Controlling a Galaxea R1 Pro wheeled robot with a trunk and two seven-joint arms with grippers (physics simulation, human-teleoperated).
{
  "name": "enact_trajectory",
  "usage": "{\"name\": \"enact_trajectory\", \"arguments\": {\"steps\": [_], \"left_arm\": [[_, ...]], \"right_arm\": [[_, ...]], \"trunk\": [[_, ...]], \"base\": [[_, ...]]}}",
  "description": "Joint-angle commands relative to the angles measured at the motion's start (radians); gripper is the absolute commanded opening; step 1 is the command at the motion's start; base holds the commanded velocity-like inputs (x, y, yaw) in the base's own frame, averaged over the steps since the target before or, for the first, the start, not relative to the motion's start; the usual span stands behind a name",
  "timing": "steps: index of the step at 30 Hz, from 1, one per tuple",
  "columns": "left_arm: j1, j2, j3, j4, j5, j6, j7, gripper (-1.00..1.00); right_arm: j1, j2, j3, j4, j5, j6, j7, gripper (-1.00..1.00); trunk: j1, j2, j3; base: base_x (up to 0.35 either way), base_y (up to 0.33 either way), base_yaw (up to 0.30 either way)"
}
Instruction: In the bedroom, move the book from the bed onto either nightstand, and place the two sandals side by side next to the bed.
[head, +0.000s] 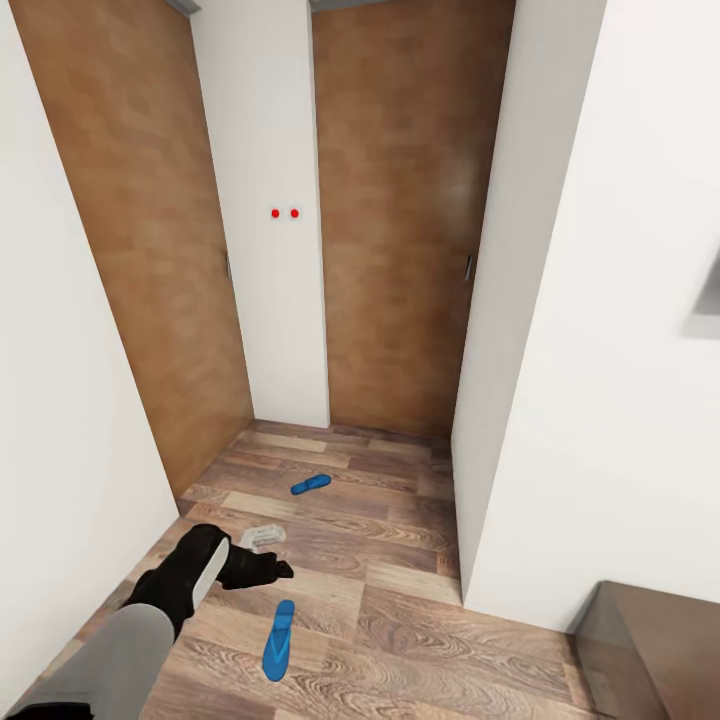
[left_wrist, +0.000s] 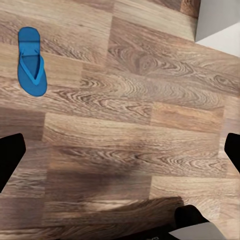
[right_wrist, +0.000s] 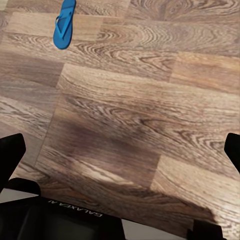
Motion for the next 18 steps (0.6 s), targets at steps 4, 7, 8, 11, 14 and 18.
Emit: {"name": "enact_trajectory", "arguments": {"steps": [4,7,8,11,14,18], "left_arm": [[0.000,-0.003,0.000,-0.001,0.006,0.006,0.001,1.00],[0.000,-0.004,0.000,0.000,0.006,0.006,0.001,1.00],[0.000,-0.007,0.000,0.001,0.007,0.006,0.001,1.00],[0.000,-0.009,0.000,0.002,0.007,0.005,0.001,1.00],[0.000,-0.011,0.000,0.005,0.008,0.005,0.001,1.00],[0.000,-0.011,0.000,0.008,0.008,0.005,0.001,1.00]], "right_arm": [[-0.001,0.001,0.005,0.001,-0.009,-0.002,0.002,1.00],[-0.001,0.000,0.005,-0.002,-0.009,-0.002,0.002,1.00],[-0.001,-0.002,0.005,-0.019,-0.009,0.005,0.004,1.00],[-0.001,-0.006,0.001,-0.064,-0.011,0.033,0.005,1.00],[-0.001,-0.041,-0.044,-0.315,-0.020,0.314,0.011,1.00],[-0.001,-0.129,-0.204,-0.514,-0.168,0.705,0.018,1.00]], "trunk": [[0.015,-0.029,-0.014],[0.027,-0.050,-0.023],[0.031,-0.057,-0.026],[0.042,-0.078,-0.036],[0.054,-0.099,-0.045],[0.069,-0.127,-0.058]], "base": [[0.000,0.000,0.000],[0.000,0.000,0.000],[0.000,0.000,0.000],[0.000,0.000,0.000],[0.000,0.000,0.000],[0.000,0.000,0.000]]}}
